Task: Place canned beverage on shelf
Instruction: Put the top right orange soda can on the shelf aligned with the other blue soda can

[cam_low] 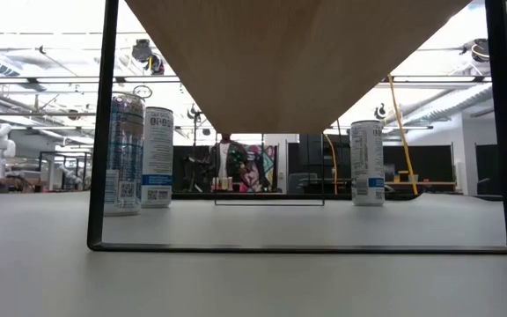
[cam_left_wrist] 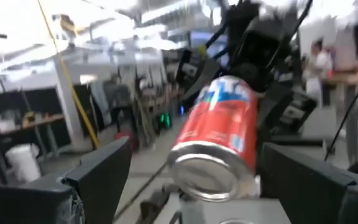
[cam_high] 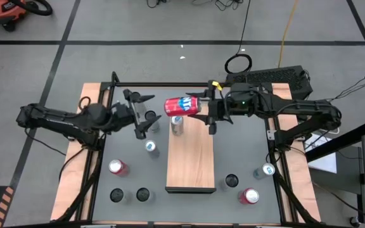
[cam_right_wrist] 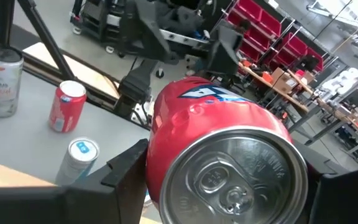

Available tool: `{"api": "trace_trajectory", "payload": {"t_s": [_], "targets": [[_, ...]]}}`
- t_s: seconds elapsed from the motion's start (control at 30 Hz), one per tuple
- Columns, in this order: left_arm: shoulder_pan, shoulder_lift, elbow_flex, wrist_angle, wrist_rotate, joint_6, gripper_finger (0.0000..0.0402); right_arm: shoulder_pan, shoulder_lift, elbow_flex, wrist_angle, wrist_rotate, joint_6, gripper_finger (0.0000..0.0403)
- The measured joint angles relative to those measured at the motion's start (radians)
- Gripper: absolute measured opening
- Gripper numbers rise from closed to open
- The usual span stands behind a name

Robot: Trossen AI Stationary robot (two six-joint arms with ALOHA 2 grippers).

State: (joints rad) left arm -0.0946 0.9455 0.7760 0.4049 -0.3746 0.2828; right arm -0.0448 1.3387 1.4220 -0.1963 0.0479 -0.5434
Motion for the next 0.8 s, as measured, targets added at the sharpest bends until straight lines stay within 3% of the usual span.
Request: {"api": "trace_trajectory", "payload": {"t_s": [0.2,0.3,0.8], "targets": [[0.08,-0.002,0.13,-0.321,0.133,-0.098,0.0361,-0.001,0.017,0.0,0.012,0.002,-0.019,0.0237],[0.112,-0.002,0.131,-0.355,0.22,-0.12,0.0363,-0.001,0.028,0.0,0.005,0.002,-0.024,0.0237],[0.135,-0.002,0.11,-0.369,0.321,-0.144,0.0382,-0.001,0.047,0.0,0.005,0.0,-0.078,0.0237]]}}
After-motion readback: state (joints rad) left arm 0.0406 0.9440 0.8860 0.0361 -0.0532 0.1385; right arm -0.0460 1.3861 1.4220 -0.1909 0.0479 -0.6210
